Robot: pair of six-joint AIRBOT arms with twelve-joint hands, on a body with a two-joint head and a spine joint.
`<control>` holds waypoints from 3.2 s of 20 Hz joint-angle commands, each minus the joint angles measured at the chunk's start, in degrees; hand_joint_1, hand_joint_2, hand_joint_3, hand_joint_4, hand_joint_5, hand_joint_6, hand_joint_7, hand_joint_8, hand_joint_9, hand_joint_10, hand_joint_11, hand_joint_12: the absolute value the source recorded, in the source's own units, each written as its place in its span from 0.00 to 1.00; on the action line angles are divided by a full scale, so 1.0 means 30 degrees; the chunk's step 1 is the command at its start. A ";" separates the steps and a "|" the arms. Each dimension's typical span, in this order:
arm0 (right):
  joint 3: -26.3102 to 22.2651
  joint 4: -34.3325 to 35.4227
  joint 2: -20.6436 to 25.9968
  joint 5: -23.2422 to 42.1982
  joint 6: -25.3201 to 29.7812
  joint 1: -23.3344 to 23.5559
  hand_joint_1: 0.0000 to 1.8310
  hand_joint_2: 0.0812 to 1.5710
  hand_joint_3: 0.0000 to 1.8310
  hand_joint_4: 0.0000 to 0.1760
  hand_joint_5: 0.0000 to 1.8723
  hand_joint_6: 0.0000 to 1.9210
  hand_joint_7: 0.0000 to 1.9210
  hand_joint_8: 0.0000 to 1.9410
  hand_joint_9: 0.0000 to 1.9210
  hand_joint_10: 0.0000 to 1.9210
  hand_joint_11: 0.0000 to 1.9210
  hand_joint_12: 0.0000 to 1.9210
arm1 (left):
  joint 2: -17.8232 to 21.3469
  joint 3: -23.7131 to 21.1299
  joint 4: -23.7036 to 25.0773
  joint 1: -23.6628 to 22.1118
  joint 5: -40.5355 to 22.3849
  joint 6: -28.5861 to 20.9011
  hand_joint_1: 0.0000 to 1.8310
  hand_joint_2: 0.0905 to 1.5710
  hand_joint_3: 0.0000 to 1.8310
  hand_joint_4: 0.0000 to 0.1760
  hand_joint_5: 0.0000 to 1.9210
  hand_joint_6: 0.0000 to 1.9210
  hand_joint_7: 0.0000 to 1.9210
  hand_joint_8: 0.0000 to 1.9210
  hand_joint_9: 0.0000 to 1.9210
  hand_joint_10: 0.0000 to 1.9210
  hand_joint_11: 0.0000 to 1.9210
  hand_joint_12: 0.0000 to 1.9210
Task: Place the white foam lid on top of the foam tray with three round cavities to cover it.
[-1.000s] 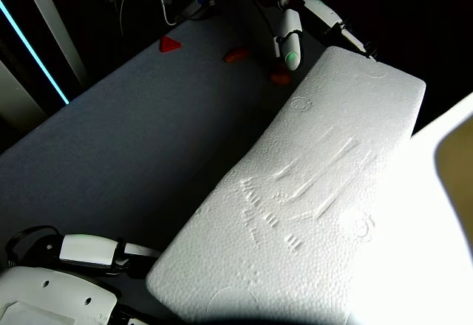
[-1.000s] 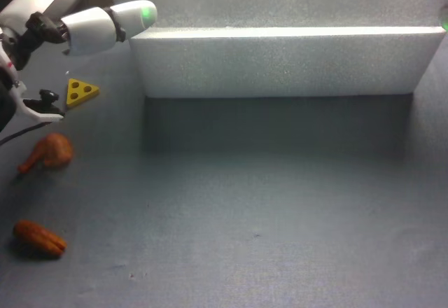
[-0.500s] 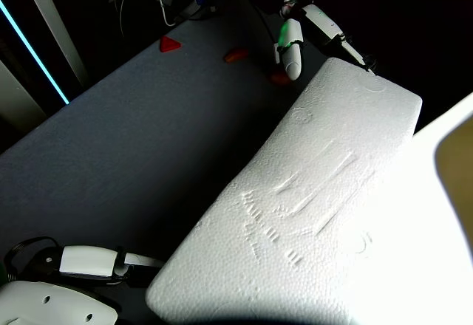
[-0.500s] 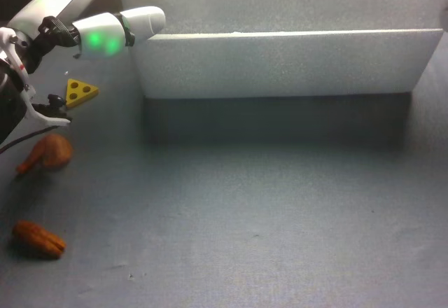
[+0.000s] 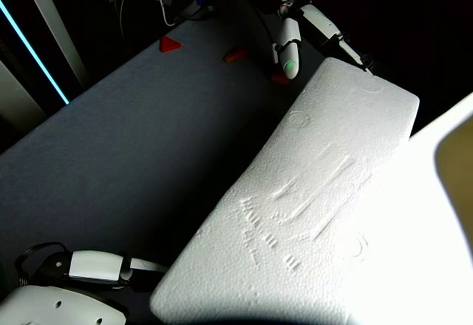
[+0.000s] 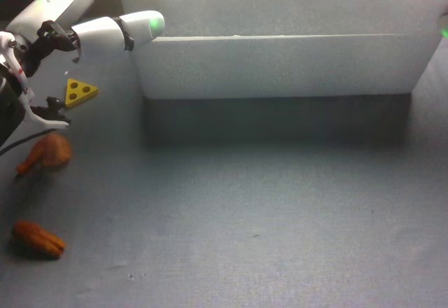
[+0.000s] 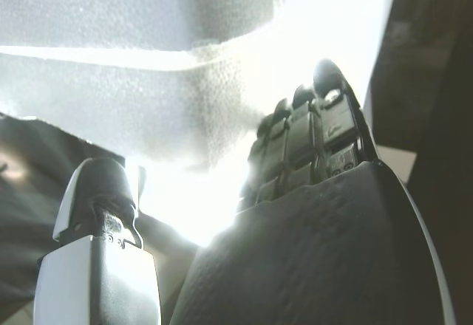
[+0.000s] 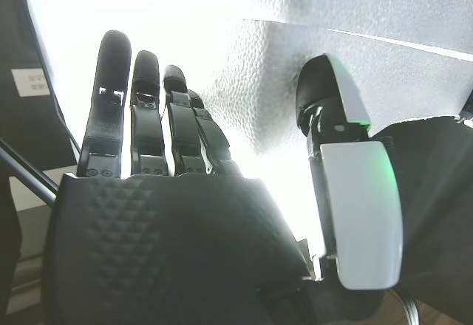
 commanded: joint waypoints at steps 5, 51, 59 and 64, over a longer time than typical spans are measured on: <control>-0.0107 -0.0773 -0.0083 0.2136 0.0079 0.0078 0.31 0.76 0.00 0.00 0.01 0.02 0.12 0.02 0.00 0.47 0.00 0.90 | -0.0245 0.0074 0.0389 0.0400 -0.1451 -0.0045 0.22 0.71 0.00 0.08 0.04 0.00 0.00 0.00 0.00 0.00 0.00 0.14; -0.0277 -0.0110 -0.0018 0.2512 0.0077 -0.0261 0.27 0.76 0.00 0.00 0.00 0.00 0.06 0.00 0.06 0.12 0.00 0.66 | -0.0635 0.0450 0.0721 0.0142 -0.1149 -0.0362 0.25 0.70 0.00 0.18 0.03 0.00 0.00 0.00 0.00 0.00 0.00 0.18; -0.0233 0.0154 -0.0046 0.2377 0.0077 -0.0574 0.29 0.74 0.00 0.00 0.00 0.00 0.04 0.01 0.10 0.07 0.00 0.68 | -0.0492 0.0464 0.0164 0.0553 -0.1002 -0.0133 0.26 0.69 0.00 0.27 0.00 0.00 0.00 0.00 0.00 0.00 0.00 0.18; -0.0332 0.0196 0.0051 0.2377 0.0077 -0.0751 0.31 0.72 0.00 0.00 0.00 0.00 0.05 0.00 0.10 0.05 0.00 0.66 | -0.0368 0.0437 -0.0304 0.0999 -0.1082 -0.0095 0.26 0.69 0.00 0.12 0.00 0.00 0.00 0.00 0.00 0.00 0.00 0.20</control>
